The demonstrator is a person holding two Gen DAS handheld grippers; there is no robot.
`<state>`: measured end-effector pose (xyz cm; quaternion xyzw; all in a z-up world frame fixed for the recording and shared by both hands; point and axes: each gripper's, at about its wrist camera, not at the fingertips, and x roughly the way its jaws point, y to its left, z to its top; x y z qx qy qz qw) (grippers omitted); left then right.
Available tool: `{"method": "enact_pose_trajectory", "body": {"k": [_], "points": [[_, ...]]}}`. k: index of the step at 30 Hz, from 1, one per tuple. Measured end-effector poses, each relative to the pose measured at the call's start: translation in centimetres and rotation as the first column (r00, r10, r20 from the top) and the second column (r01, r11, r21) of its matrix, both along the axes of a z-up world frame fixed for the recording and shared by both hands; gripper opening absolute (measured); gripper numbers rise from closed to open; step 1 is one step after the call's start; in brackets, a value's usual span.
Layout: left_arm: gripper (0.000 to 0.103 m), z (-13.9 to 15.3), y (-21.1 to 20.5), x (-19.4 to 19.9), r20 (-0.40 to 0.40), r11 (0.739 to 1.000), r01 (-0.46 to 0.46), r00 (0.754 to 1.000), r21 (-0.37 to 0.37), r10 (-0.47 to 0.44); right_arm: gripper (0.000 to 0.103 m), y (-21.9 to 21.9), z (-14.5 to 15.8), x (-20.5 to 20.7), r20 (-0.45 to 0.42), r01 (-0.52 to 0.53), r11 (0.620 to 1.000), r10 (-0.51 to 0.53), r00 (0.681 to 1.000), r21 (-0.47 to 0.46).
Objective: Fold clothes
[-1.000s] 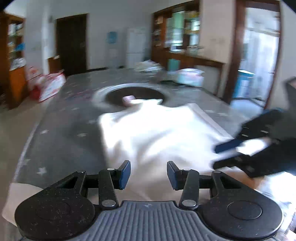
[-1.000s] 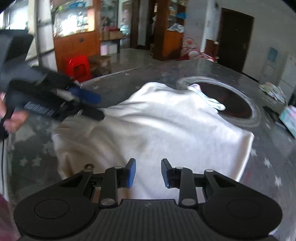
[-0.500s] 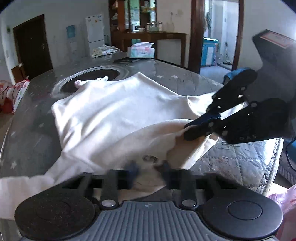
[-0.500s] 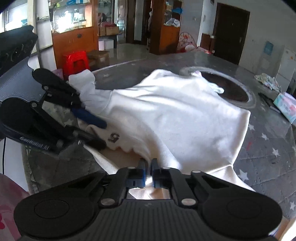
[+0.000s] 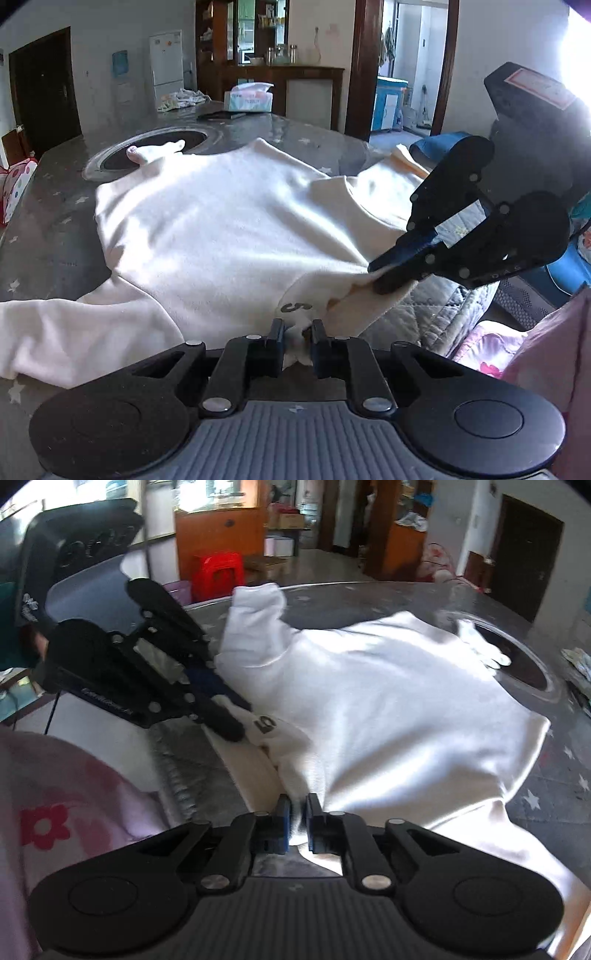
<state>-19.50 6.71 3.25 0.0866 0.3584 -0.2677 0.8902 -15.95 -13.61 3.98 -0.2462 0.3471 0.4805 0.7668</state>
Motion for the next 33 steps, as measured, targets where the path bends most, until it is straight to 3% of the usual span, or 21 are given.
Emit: {"method": "enact_pose_trajectory", "body": {"k": [6, 9, 14, 17, 21, 25, 30, 33], "points": [[0.022, 2.4, 1.1, 0.5, 0.033, 0.999, 0.026, 0.999, -0.021, -0.025, 0.014, -1.4, 2.4, 1.9, -0.051, 0.059, 0.992, -0.054, 0.997, 0.112], [0.022, 3.4, 1.2, 1.6, 0.051, 0.997, -0.006, 0.999, -0.078, 0.01, 0.014, -1.2, 1.3, 2.2, -0.069, 0.096, 0.99, -0.089, 0.994, 0.107], [0.022, 2.7, -0.3, 3.9, 0.041, 0.99, -0.022, 0.999, -0.141, 0.028, 0.018, -0.5, -0.6, 0.6, -0.058, 0.049, 0.996, -0.045, 0.997, 0.076], [0.021, 1.0, -1.7, 4.7, 0.003, 0.992, -0.006, 1.0, -0.126, 0.006, 0.017, -1.2, 0.4, 0.6, -0.061, 0.048, 0.994, -0.042, 0.997, 0.102], [0.023, -0.7, -2.8, 3.9, -0.008, 0.995, 0.027, 1.0, -0.098, -0.028, 0.018, -2.5, 1.0, 1.2, -0.04, 0.12, 0.985, -0.116, 0.992, 0.124], [0.03, -0.8, -2.7, 3.0, 0.024, 0.996, 0.044, 0.999, -0.074, -0.042, 0.019, -3.4, -0.6, 2.2, -0.1, 0.184, 0.975, -0.172, 0.98, 0.125], [0.033, -0.6, -2.8, 2.9, 0.018, 0.996, 0.067, 0.998, -0.056, -0.066, 0.019, -6.3, 0.8, 2.8, -0.169, 0.239, 0.947, -0.205, 0.964, 0.215], [0.033, -0.5, -2.8, 2.6, 0.015, 0.995, 0.09, 0.996, -0.038, -0.089, 0.019, -8.6, 2.0, 3.6, -0.112, 0.329, 0.918, -0.311, 0.944, 0.222]]}}
